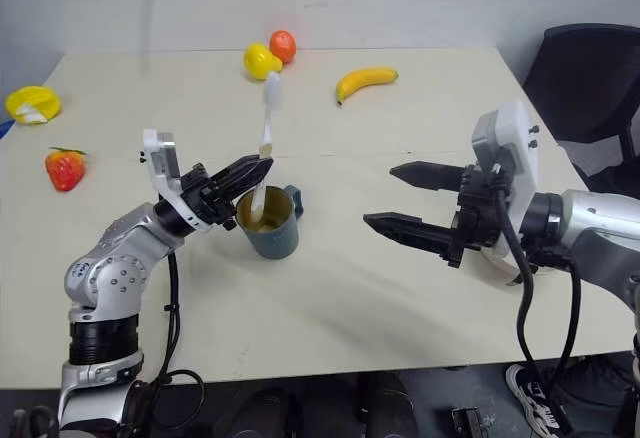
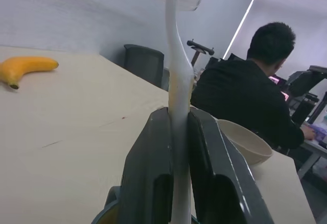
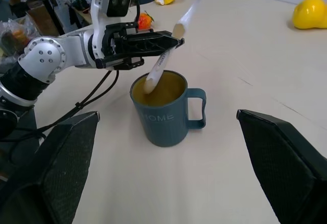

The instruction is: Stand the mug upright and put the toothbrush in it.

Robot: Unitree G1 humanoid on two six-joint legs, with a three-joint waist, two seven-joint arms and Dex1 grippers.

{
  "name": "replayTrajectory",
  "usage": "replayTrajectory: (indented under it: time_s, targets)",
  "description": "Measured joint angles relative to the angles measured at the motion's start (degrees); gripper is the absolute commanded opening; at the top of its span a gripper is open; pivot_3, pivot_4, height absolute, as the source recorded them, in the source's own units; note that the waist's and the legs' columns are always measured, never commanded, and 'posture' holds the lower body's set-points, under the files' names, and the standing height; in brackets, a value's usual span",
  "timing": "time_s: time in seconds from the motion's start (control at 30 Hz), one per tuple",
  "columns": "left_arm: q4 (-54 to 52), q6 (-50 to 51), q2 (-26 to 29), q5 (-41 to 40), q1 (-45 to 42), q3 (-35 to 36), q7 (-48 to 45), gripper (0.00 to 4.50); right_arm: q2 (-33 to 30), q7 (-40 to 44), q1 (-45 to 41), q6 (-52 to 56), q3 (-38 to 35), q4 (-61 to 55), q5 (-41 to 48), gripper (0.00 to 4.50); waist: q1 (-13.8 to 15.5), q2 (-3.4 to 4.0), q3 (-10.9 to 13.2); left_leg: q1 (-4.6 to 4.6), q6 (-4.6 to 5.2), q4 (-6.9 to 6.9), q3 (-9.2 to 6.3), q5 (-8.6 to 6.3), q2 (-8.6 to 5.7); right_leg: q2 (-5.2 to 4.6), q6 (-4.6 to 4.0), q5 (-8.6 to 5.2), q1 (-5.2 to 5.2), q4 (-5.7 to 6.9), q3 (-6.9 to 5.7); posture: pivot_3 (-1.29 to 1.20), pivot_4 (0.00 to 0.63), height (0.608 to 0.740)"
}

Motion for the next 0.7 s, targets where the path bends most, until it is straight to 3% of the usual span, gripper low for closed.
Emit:
replayTrajectory:
  time_s: [0.2,0.37,0.4,0.5,0.63,0.7]
  targets:
    - [1.1,-0.3,0.4,-0.5,0.3,-0.1,-1.4,2.11,0.0,-0.7,0.3,0.0,0.0,0.2,0.8,4.50,0.0,0.00,0.0,0.00,0.01,0.00,-0.01,0.00,0.01,0.00,0.00,0.00,0.00,-0.01,-0.01,0.00,0.150,0.740]
    - [-0.2,3.2,6.2,-3.8,2.7,0.6,-5.1,3.48,-0.3,0.2,2.3,-0.1,-0.1,0.6,0.5,4.50,-0.1,0.00,0.0,-0.02,0.01,-0.01,-0.02,0.00,0.04,0.02,0.00,0.00,-0.03,-0.02,-0.01,0.00,0.150,0.740]
    - [-0.9,4.5,9.3,-5.0,3.4,0.8,-6.9,3.75,-0.9,0.9,2.8,-0.1,-0.2,0.8,0.2,4.50,-0.2,0.00,0.0,-0.04,0.01,-0.02,-0.02,0.00,0.07,0.04,-0.01,0.00,-0.06,-0.01,0.00,0.00,0.150,0.740]
    - [-2.5,6.0,18.3,-6.0,5.5,2.9,-12.5,3.75,-2.6,3.6,3.9,-0.3,-0.2,1.9,-1.9,4.50,-0.3,0.01,0.0,-0.06,0.00,-0.06,0.01,-0.01,0.13,0.13,-0.05,0.00,-0.11,-0.05,0.00,0.00,0.150,0.740]
    - [3.0,1.0,41.0,-0.1,11.2,7.2,-29.3,3.75,-6.5,11.0,5.5,-0.5,-0.2,5.2,-6.8,4.50,-0.5,0.05,0.0,-0.04,-0.03,-0.21,0.14,-0.02,0.15,0.23,-0.13,-0.04,-0.20,-0.12,0.01,0.00,0.150,0.740]
    - [6.8,-2.8,47.3,3.3,11.8,9.6,-35.2,3.75,-7.5,13.8,5.6,-1.2,-0.2,6.7,-9.0,4.50,-0.4,0.11,0.0,-0.01,-0.01,-0.28,0.16,-0.03,0.16,0.24,-0.13,-0.04,-0.17,-0.23,0.01,0.00,0.150,0.740]
